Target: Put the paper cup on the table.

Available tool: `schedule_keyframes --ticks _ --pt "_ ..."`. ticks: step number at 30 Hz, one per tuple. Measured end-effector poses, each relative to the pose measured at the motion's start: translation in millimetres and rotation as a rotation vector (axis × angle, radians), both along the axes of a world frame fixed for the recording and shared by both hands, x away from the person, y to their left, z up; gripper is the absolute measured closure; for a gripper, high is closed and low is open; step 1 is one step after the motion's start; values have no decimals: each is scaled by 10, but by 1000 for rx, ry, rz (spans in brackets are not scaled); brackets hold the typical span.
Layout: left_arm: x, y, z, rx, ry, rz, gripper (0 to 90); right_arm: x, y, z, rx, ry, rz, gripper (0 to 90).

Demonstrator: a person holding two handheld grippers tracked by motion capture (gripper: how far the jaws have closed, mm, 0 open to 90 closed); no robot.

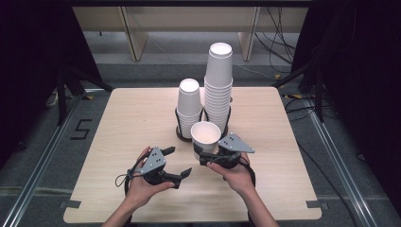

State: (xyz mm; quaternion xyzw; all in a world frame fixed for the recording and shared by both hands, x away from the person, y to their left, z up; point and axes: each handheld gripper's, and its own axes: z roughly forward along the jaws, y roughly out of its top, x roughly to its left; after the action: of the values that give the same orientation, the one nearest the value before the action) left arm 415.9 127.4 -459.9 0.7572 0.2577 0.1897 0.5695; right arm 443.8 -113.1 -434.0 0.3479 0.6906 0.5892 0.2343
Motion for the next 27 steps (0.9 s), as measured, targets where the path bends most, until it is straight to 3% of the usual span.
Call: schedule_keyframes --ticks 1,2,4,9,13,27 --pt "3 -4 5 1 -1 -3 55 -3 7 0 2 8 1 154" --pt "7 -8 6 -1 1 -5 55 17 11 -6 6 -21 8 154" --pt "24 -22 1 -20 13 -13 58 8 21 -5 13 0 14 154" --pt "67 -66 6 -9 30 -18 57 1 20 8 17 22 17 153" --pt "118 -136 24 -24 29 -38 53 -6 -15 14 23 18 7 154" --pt "187 -328 20 -13 4 -55 11 -33 -32 35 31 27 -6 153"
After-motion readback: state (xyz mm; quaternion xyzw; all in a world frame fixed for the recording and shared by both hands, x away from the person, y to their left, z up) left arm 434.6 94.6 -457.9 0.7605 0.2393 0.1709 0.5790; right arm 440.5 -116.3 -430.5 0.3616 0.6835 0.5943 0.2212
